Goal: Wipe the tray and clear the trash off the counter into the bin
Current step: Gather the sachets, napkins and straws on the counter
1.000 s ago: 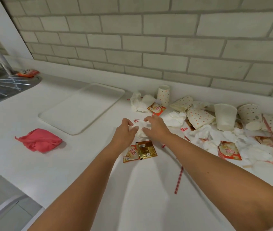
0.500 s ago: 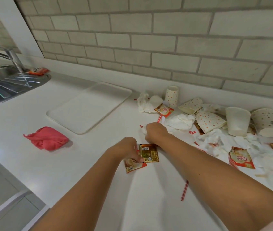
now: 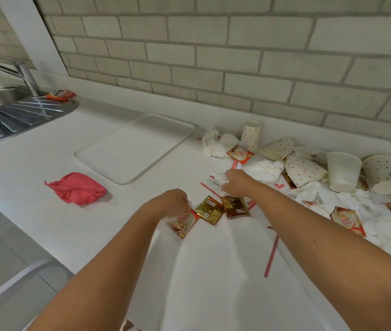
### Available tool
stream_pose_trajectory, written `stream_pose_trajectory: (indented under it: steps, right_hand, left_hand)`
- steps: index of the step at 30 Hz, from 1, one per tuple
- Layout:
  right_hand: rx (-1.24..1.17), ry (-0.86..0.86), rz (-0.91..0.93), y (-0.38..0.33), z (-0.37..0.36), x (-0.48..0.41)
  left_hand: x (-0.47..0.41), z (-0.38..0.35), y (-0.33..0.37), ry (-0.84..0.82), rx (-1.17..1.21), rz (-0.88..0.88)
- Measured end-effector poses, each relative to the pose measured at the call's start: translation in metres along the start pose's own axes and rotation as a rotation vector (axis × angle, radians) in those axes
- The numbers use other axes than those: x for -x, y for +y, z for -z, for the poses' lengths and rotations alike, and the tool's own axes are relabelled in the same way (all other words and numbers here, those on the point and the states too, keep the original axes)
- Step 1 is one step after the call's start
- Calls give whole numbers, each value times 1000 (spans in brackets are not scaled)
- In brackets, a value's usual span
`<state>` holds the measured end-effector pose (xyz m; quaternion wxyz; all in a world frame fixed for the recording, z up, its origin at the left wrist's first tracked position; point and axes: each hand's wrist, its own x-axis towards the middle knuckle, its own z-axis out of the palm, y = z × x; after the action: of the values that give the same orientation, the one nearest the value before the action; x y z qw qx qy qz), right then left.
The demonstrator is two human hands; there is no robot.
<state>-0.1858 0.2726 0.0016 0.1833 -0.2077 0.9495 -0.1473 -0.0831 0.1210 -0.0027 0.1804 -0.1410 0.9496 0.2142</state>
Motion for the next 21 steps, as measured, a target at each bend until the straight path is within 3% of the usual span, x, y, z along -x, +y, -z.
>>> stream_pose_trajectory:
  steps: [5,9,12,15,21]
  right_hand:
    - [29,-40,-48,6,-8,5]
    - [66,-65,-50,10,-11,12]
    - [68,-99,-26,12,-2,19]
    - [74,-176,-114,12,1,28]
    - [104,-128,-110,15,-8,29]
  left_hand:
    - [-6,3,11,55,124,15]
    - [-9,0,23,245,185,47]
    - [-8,0,30,358,94,71]
    - [-7,-2,36,421,-78,82]
    - [-1,-1,42,392,-344,108]
